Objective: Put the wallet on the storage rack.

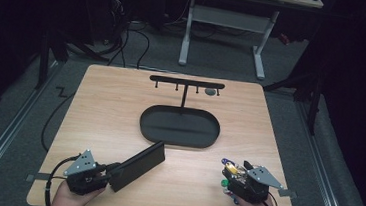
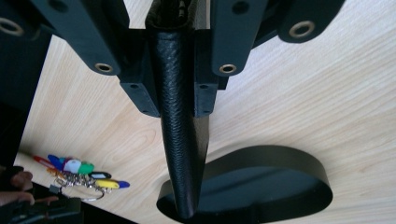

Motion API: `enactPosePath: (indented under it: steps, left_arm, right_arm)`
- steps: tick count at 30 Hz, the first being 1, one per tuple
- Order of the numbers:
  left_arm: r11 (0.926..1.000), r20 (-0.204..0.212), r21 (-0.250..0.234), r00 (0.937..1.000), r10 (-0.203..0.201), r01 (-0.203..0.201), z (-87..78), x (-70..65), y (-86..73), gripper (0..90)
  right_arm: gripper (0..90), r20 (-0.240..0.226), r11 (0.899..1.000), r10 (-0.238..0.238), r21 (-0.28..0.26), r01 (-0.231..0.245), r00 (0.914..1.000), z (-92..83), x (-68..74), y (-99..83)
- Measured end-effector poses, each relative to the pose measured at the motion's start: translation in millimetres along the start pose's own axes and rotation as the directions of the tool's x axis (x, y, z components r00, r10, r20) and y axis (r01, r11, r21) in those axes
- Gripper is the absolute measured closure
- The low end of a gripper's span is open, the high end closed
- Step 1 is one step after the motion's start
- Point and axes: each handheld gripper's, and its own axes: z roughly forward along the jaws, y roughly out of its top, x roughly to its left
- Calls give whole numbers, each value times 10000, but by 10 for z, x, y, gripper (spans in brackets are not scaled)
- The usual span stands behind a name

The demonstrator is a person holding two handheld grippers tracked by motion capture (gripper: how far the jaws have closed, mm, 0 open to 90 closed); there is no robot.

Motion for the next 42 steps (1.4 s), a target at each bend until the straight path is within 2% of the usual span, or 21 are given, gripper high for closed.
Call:
enactPosePath:
  steps: [5, 6, 7, 8, 10, 16, 19, 21, 24, 27, 33, 37, 42]
  left_arm:
    - [9993, 284, -365, 9996, 62, -52, 54, 10, 55, 738]
    - [9991, 307, -432, 9995, 69, -55, 66, 8, 63, 738]
    - [9988, 316, -484, 9995, 89, -73, 77, 7, 70, 738]
    - [9985, 326, -540, 9994, 113, -95, 89, 6, 74, 739]
    - [9981, 299, -589, 9993, 219, -201, 114, 0, 82, 739]
    - [9956, 221, -929, 9997, 99, -78, 117, 1, 104, 747]
    - [9935, 71, -1138, 10000, 43, -35, 82, 5, 133, 750]
    - [9924, 13, -1231, 10000, -43, 44, 72, 9, 149, 755]
    - [9910, -108, -1331, 9998, -163, 147, 66, 16, 176, 756]
    - [9887, -225, -1479, 9993, -282, 245, 63, 38, 248, 755]
    - [9857, -339, -1681, 9993, -131, 73, 104, -16, 430, 755]
    - [9842, -215, -1758, 9994, -267, 226, 187, -26, 528, 756]
    - [9807, -173, -1934, 9993, -339, 299, 280, -19, 614, 760]
  right_arm:
    - [195, 92, 9995, 327, -2, -327, 9994, -57, -42, -58]
    - [158, 156, 9984, 559, -71, -558, 9983, -85, -56, -71]
    - [158, 156, 9984, 559, -71, -558, 9983, -85, -56, -71]
    - [150, 172, 9969, 783, -112, -781, 9968, -110, -75, -74]
    - [148, 169, 9969, 784, -114, -782, 9968, -119, -83, -73]
    - [138, 177, 9978, 657, 37, -658, 9977, -111, -99, -24]
    - [138, 39, 9992, 387, 51, -387, 9992, -89, -110, 51]
    - [138, 38, 9996, 234, -131, -234, 9997, -89, -110, 83]
    - [139, -22, 9990, 382, -247, -383, 9993, -82, -121, 50]
    - [150, 34, 9987, 412, -299, -411, 9991, -72, -137, 10]
    - [149, 170, 9992, 84, -392, -77, 9998, -92, -155, -17]
    - [150, -148, 9991, 190, -370, -195, 9997, -76, -137, -54]
    - [153, -344, 9986, 26, -521, -44, 9994, -80, -82, -41]
